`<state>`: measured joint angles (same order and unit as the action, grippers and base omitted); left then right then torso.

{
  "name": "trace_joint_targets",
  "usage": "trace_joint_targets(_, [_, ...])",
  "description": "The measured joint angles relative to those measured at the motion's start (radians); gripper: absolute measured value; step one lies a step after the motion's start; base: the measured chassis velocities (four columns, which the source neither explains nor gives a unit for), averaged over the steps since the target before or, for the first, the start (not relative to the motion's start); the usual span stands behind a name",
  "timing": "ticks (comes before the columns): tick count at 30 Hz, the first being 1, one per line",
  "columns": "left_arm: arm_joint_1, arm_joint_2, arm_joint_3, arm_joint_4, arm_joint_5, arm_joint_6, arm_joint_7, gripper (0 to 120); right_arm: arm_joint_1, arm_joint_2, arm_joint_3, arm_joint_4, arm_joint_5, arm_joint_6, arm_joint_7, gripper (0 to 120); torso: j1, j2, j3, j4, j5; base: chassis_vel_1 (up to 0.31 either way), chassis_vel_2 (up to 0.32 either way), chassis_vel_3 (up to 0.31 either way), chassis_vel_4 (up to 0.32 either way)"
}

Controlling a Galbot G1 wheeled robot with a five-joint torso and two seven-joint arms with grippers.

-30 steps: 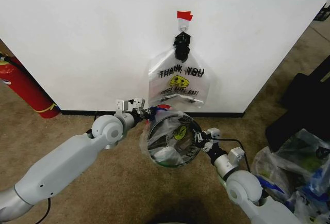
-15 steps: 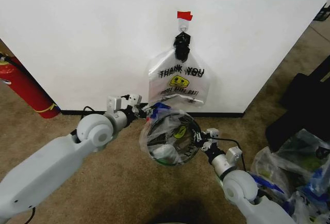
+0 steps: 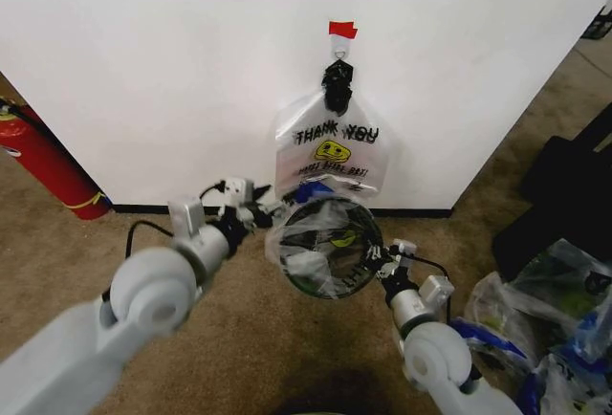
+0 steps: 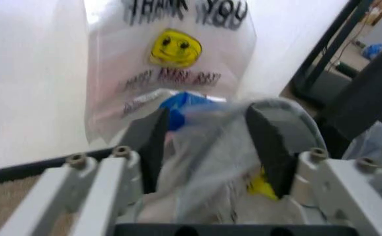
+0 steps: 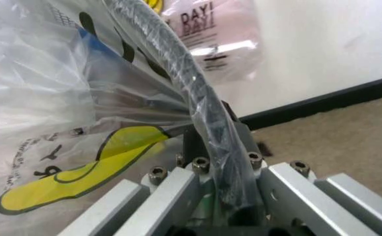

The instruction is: Pick up the garbage bag from the wall and place it over the trash bin.

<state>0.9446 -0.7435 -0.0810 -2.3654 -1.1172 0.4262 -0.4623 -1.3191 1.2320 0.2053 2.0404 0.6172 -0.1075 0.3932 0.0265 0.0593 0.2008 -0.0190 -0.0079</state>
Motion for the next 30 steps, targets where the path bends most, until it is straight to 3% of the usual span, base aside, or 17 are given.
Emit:
trace_joint_targets(5, [0.056, -0.015, 0.008, -0.040, 0.040, 0.016, -0.016, 26, -0.011, 0.024, -0.004, -0.008, -0.071, 0.009, 0.010, 0, 0.000, 0.000, 0.000, -0.0004, 0.0002, 0.000, 0.000, 0.000, 0.000])
trace_joint_targets(7, [0.057, -0.016, 0.009, -0.041, 0.042, 0.017, -0.017, 23, -0.011, 0.026, -0.004, -0.008, -0.075, 0.011, 0.011, 0, 0.000, 0.000, 0.000, -0.0003, 0.0002, 0.000, 0.000, 0.000, 0.000])
trace_joint_targets(9, [0.065, -0.026, 0.029, -0.045, 0.052, 0.028, -0.025, 11, -0.012, 0.048, -0.006, -0.008, -0.098, 0.022, 0.021, 0, 0.000, 0.000, 0.000, -0.0003, -0.0002, 0.000, 0.000, 0.000, 0.000])
trace_joint_targets(12, [0.052, -0.033, 0.061, -0.045, 0.053, 0.039, -0.036, 0, -0.009, 0.068, -0.011, -0.008, -0.111, 0.024, 0.038, 0, 0.000, 0.000, 0.000, -0.0003, -0.0001, 0.000, 0.000, 0.000, 0.000])
trace_joint_targets(22, [-0.042, -0.064, 0.209, 0.015, 0.065, 0.062, -0.075, 0, 0.004, 0.135, -0.035, -0.022, -0.201, 0.025, 0.078, 0, 0.000, 0.000, 0.000, -0.0003, -0.0001, 0.000, 0.000, 0.000, 0.000])
trace_joint_targets(30, [-0.182, -0.146, 0.377, 0.161, 0.079, 0.081, -0.142, 0, 0.010, 0.171, -0.048, -0.039, -0.256, 0.026, 0.076, 0, 0.000, 0.000, 0.000, -0.0004, 0.0000, 0.000, 0.000, 0.000, 0.000])
